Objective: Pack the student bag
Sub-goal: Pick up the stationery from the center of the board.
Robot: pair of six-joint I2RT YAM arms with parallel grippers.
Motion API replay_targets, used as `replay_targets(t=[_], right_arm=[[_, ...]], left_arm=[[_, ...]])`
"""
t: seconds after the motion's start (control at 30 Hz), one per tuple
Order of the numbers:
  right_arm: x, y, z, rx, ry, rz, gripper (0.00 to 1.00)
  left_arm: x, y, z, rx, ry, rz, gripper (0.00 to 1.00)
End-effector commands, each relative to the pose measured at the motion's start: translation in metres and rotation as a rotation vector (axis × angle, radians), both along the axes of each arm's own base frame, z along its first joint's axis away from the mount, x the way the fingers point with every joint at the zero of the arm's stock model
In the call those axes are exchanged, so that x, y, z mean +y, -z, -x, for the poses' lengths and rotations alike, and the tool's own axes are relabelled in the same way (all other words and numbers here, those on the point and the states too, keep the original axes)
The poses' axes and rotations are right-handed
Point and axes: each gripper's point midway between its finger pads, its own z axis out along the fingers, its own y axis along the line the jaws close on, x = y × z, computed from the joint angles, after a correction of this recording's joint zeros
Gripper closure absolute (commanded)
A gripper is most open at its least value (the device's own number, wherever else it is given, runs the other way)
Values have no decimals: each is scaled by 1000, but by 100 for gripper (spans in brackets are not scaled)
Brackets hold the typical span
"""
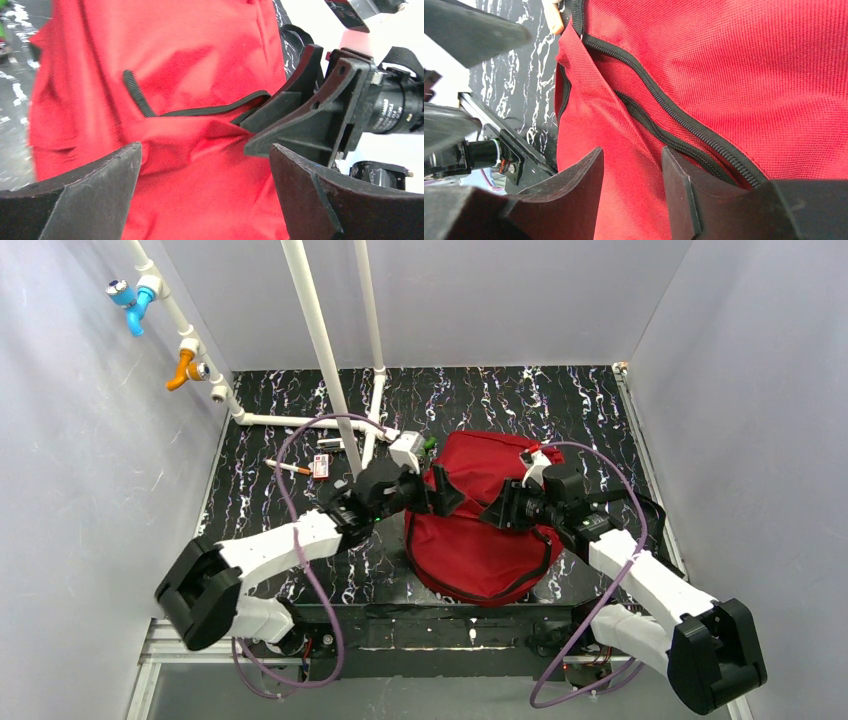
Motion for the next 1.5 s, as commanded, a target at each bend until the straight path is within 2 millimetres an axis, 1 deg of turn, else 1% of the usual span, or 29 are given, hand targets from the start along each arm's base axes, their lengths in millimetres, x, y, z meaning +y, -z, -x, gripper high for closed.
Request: replay_targets(t=[0.0, 0.1, 0.17, 0.2, 0.23, 0.27, 0.3, 0.33, 0.4, 0.47, 0.53, 0.6, 0.67, 0.7, 0.8, 0.87, 0.93, 0.97, 1.0, 1.1, 1.17, 1.23, 1.33, 1.4, 1.43, 1.47], right_arm=[[-17, 19, 8, 84, -13, 166, 42], [-10, 13, 8, 73, -55, 174, 39], [-10, 13, 8, 73, -65, 187, 39], [-9, 13, 9, 71, -68, 190, 41], [-10, 13, 9, 72, -68, 194, 46], [-10, 12, 9, 73, -67, 194, 53], [-10, 11, 8, 73, -63, 195, 60], [-10, 10, 8, 71, -59, 197, 65], [-12, 8, 7, 72, -50, 208, 71], [-13, 6, 7, 72, -47, 218, 75], [-14, -1, 6, 62, -45, 223, 76], [-16, -12, 3, 41, -41, 236, 76], [-23, -25, -4, 6, -15, 276, 76], [-28, -33, -10, -18, 6, 304, 74], [-39, -49, -24, -74, 18, 400, 64], [-44, -53, -33, -100, -2, 491, 60], [-42, -52, -37, -123, -39, 593, 54], [-38, -53, -38, -150, -59, 652, 50], [-29, -52, -35, -181, -103, 719, 43], [-35, -57, -40, -260, -98, 940, 35], [-35, -59, -38, -296, -118, 1033, 33], [-37, -57, -36, -337, -165, 1134, 31], [-36, -47, -32, -355, -223, 1202, 30], [-38, -45, -34, -373, -213, 1248, 30], [-34, -44, -34, -388, -213, 1251, 32], [-22, -38, -30, -398, -257, 1228, 32]], left_arm=[[32, -33, 8, -37, -21, 13, 2], [21, -47, 14, -2, 21, 74, 2], [6, -53, 12, 34, 60, 101, 9], [-3, -53, 10, 54, 79, 109, 14], [-11, -52, 7, 72, 92, 116, 22], [-20, -48, 3, 93, 106, 120, 39], [-27, -42, 0, 119, 114, 117, 53], [-31, -35, -3, 148, 115, 115, 62], [-40, -11, -7, 212, 120, 99, 74], [-46, 13, -4, 267, 148, 80, 81], [-45, 36, 0, 298, 155, 46, 83], [-36, 59, 2, 321, 130, 3, 87], [-27, 76, 8, 343, 115, -30, 89], [-23, 84, 12, 358, 113, -43, 89], [-17, 96, 19, 386, 108, -58, 89], [-15, 100, 21, 392, 109, -63, 89], [-14, 102, 22, 396, 106, -65, 89], [-14, 101, 21, 395, 105, -65, 89], [-13, 101, 21, 393, 103, -66, 88], [-12, 100, 22, 388, 99, -66, 88], [-11, 100, 21, 385, 97, -68, 88], [-11, 100, 21, 383, 97, -69, 88], [-11, 100, 22, 382, 101, -67, 88], [-12, 98, 22, 381, 104, -65, 88], [-12, 97, 21, 378, 106, -62, 88], [-13, 95, 22, 380, 108, -58, 88]])
